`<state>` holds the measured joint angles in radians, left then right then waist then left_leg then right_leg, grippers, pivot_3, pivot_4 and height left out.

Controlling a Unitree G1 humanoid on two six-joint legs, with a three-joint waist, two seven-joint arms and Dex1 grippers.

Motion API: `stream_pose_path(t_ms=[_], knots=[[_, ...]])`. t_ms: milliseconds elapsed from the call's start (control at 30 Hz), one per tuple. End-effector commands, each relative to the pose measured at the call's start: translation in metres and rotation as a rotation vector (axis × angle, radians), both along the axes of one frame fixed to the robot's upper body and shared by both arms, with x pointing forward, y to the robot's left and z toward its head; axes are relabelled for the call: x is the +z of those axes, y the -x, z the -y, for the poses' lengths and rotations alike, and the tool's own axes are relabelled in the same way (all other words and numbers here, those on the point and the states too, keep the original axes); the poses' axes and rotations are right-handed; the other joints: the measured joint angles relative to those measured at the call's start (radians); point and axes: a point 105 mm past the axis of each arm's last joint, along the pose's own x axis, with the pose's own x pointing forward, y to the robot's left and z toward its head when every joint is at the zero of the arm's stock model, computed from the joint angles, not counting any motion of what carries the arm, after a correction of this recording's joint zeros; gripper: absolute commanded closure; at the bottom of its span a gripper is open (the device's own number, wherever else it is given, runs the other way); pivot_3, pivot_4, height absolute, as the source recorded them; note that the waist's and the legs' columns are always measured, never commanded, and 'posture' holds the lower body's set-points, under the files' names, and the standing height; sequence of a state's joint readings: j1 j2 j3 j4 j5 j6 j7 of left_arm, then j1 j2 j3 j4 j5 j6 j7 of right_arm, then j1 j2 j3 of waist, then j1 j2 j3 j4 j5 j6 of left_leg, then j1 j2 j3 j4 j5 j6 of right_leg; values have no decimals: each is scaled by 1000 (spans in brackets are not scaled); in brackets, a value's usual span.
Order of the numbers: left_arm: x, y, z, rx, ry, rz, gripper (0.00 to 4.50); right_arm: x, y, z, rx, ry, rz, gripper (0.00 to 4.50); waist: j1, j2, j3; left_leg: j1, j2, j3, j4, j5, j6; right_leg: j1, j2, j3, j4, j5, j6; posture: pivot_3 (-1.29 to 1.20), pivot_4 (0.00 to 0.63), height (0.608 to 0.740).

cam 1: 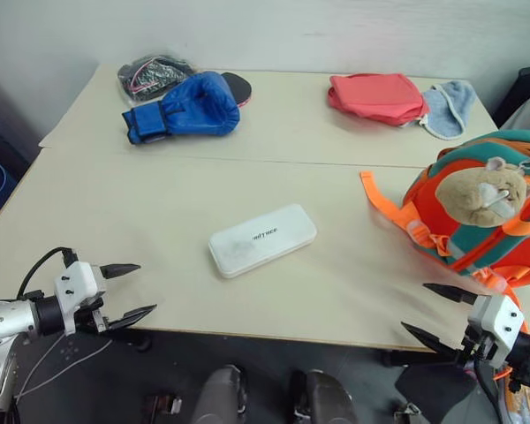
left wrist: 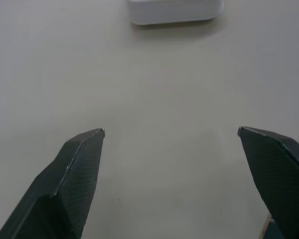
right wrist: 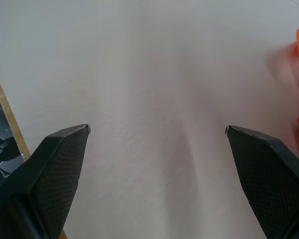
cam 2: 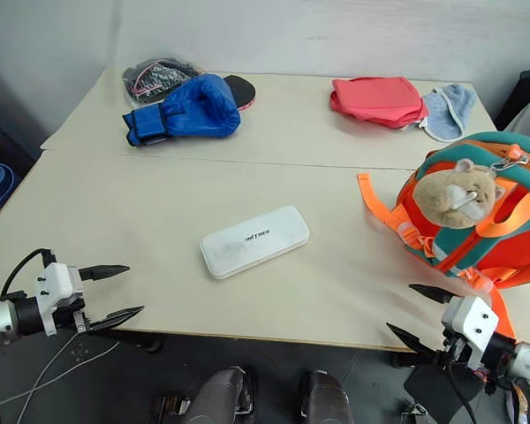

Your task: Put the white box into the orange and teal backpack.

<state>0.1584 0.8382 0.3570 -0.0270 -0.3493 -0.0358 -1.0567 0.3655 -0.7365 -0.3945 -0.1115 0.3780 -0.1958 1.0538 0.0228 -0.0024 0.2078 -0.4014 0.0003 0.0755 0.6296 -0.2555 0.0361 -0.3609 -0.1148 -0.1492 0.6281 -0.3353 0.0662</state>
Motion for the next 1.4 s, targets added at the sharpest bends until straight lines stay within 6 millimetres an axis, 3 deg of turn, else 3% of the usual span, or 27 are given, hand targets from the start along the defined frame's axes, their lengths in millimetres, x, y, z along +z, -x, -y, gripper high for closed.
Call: stream_pose_path(t_ms=[33, 200, 333, 400, 467, 633, 767, 833, 867, 1100, 1400], knots=[[10, -2, 1, 1, -9, 51, 0, 9, -6, -4, 7, 4, 58, 39, -2, 0, 0, 0, 0, 0, 0, 0, 0, 0, 0, 0, 0, 0, 0, 0, 150, 740], [26, -9, 10, -34, 33, 102, 0, 14, -20, -14, 15, -29, 90, 39, 1, 0, 0, 0, 0, 0, 0, 0, 0, 0, 0, 0, 0, 0, 0, 0, 150, 740], [45, -25, 28, -22, 123, 154, 0, 29, -38, -51, 90, -131, 76, 207, 2, 0, 0, 0, 0, 0, 1, 0, 0, 0, 0, 0, 0, 0, 0, 0, 150, 740], [44, -31, 36, 34, 166, 171, 382, 30, -49, -71, 107, -155, 37, 630, -1, 0, 0, 0, 0, 0, 1, 0, 0, 0, 0, 0, 1, 0, 0, 0, 150, 740], [39, -32, 39, 121, 192, 201, 896, 34, -64, -87, 76, -151, 48, 1323, -10, 0, 0, 0, 0, 0, 0, 2, 3, -1, 0, 1, 1, 0, 0, 0, 150, 740], [19, -27, 34, 379, 255, 183, 2474, 35, -100, -103, -103, -122, 116, 3046, -9, -1, 0, -2, 0, 0, 0, 5, -2, -2, 0, 0, 1, 0, 0, 0, 150, 740], [2, -24, 48, 469, 319, 95, 3774, 27, -131, -112, -258, -105, 186, 4480, -2, -3, -2, -2, -1, 0, 1, 5, -2, -2, 0, 0, 1, 0, 0, 0, 150, 740], [0, -27, 62, 472, 361, 47, 4387, 24, -149, -118, -326, -111, 193, 4500, 2, -3, -2, -2, -1, 0, 1, 6, -6, -2, 0, 0, 2, 1, 1, 0, 150, 740], [-1, -28, 66, 473, 366, 26, 4481, 20, -153, -124, -316, -111, 173, 4500, 2, -3, -2, -2, -1, 0, 2, 6, -6, -2, 0, 1, 3, 1, 1, 0, 150, 740], [-3, -37, 81, 437, 357, -41, 4481, 17, -169, -144, -276, -138, 159, 4500, -3, -4, -2, -4, -2, 5, 0, 10, -3, -10, 1, 6, 10, 1, 0, 0, 150, 740], [-6, -52, 99, 368, 307, -54, 4481, 19, -154, -159, -67, -181, 97, 4500, -16, -5, -3, -3, -1, 12, 0, 10, -2, -14, 1, 14, 15, 1, 1, 0, 150, 740]])
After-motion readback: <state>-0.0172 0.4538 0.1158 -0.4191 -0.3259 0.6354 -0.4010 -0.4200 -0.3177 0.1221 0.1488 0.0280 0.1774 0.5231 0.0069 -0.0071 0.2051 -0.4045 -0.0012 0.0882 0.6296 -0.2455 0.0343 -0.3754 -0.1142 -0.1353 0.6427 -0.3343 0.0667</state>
